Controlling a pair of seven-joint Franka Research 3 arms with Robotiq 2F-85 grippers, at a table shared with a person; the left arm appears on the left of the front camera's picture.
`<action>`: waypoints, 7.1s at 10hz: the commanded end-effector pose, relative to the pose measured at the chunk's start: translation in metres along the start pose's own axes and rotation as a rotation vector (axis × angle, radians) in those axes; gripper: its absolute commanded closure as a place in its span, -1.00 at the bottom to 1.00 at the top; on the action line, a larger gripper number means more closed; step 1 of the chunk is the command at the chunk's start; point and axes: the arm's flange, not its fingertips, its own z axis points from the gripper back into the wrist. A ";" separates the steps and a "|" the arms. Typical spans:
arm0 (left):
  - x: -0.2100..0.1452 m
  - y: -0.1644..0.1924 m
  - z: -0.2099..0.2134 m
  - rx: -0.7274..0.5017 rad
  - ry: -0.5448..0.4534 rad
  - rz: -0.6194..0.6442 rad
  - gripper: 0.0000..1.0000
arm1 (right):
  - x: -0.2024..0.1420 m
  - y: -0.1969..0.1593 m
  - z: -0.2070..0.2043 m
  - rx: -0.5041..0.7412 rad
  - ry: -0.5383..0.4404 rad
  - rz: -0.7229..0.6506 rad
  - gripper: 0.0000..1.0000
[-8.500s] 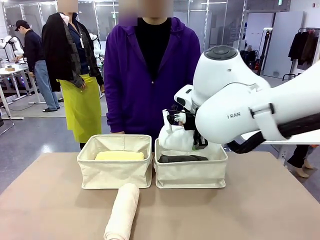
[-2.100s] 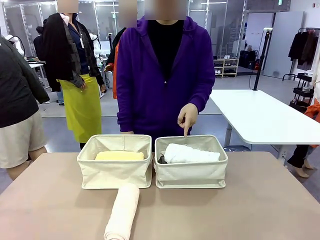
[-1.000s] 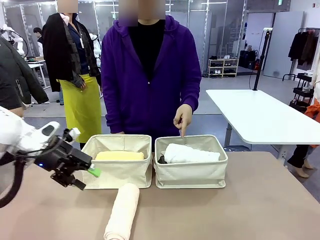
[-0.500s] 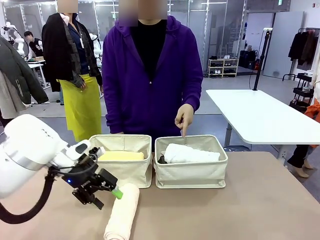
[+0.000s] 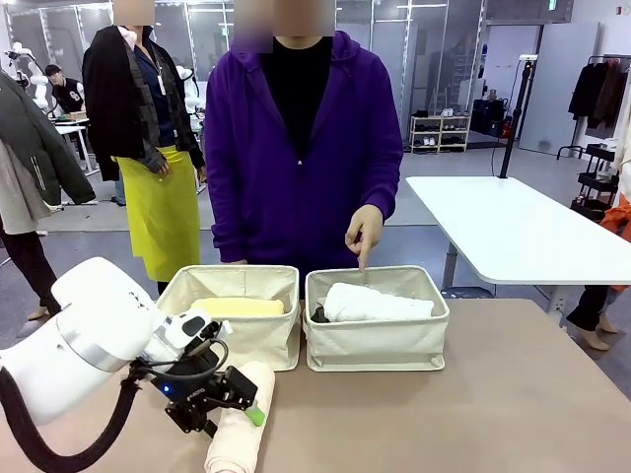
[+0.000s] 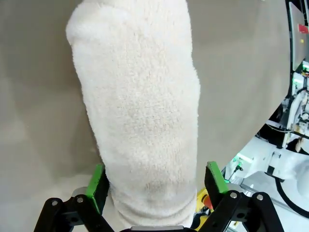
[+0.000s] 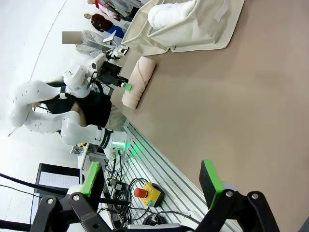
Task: Divide the towels into two baskets.
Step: Pick up one hotel-folded towel from the bottom of the table and place it in the Fabric basket indicated by the person.
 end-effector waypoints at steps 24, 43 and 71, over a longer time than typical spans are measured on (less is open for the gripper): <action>-0.030 -0.128 0.137 0.063 -0.162 -0.551 0.39 | -0.001 0.003 0.000 0.012 -0.012 0.016 -1.00; 0.244 -0.314 0.000 0.680 0.251 -1.549 0.38 | -0.001 0.003 0.000 0.012 -0.012 0.016 -1.00; 0.279 -0.300 -0.037 0.783 0.284 -1.513 -1.00 | -0.001 0.003 0.000 0.012 -0.012 0.016 -1.00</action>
